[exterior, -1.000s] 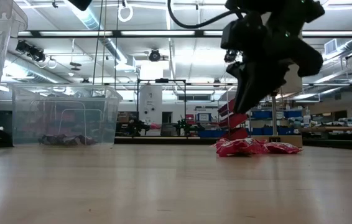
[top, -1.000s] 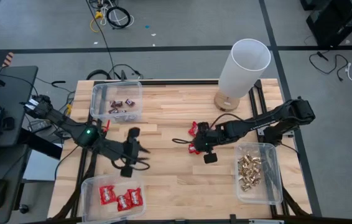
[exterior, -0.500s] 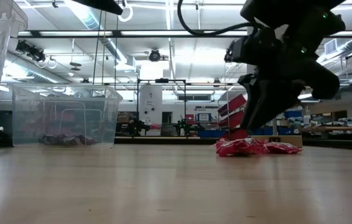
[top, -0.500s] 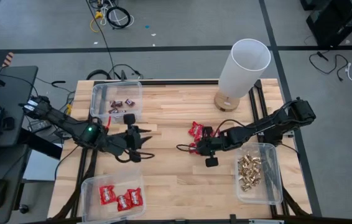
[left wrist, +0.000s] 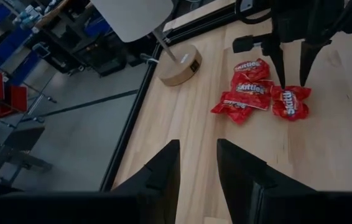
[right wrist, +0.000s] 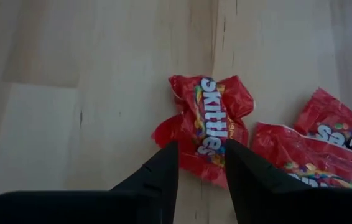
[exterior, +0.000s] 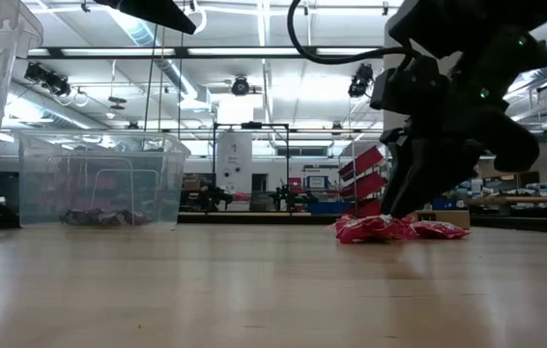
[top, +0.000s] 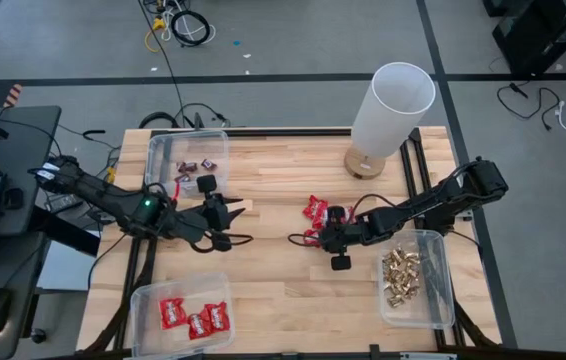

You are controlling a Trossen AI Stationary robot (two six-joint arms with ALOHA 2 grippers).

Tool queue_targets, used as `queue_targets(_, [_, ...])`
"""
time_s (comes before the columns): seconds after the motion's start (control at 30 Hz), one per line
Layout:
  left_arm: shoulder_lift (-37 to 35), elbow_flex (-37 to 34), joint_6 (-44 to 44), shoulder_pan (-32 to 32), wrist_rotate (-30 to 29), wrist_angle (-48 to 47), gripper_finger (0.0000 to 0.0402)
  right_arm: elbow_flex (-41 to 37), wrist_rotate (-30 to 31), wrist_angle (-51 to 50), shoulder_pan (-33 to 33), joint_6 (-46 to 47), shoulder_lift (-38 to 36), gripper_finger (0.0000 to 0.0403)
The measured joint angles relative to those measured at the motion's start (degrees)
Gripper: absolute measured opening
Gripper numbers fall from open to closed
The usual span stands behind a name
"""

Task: Sort candy
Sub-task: Put the red chocolate into the bottom left transparent bin

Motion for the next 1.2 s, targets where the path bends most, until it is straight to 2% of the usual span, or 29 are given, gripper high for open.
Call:
queue_targets(0.2, [0.02,0.00,-0.17,-0.02,-0.01,0.05,0.0107,-0.13,0.00,1.31,-0.52,0.15,1.09,0.0116])
queue_targets(0.43, [0.35,0.00,-0.22,-0.02,0.12,0.06,0.0107,0.16,0.67,4.49,-0.60,-0.29,6.24,0.0115])
queue_targets(0.63, [0.42,0.00,-0.24,-0.04,0.26,0.02,0.0107,0.38,1.04,4.18,-0.61,0.58,6.16,0.0111])
queue_targets(0.77, [0.51,0.00,-0.24,-0.04,0.28,0.14,0.0107,0.68,1.33,3.80,-0.66,0.34,6.19,0.0083])
queue_targets(0.93, [0.61,0.00,-0.41,-0.04,0.32,0.12,0.0107,0.70,0.78,3.75,-1.00,0.25,6.23,0.0013])
queue_targets(1.07, [0.61,0.00,-0.43,-0.04,0.53,0.44,0.0107,0.67,0.37,4.06,-1.29,0.62,6.08,0.0005])
queue_targets(1.2, [0.70,0.00,0.03,-0.05,7.01,1.83,0.0107,0.37,-1.57,3.67,-1.48,0.58,3.93,0.0001])
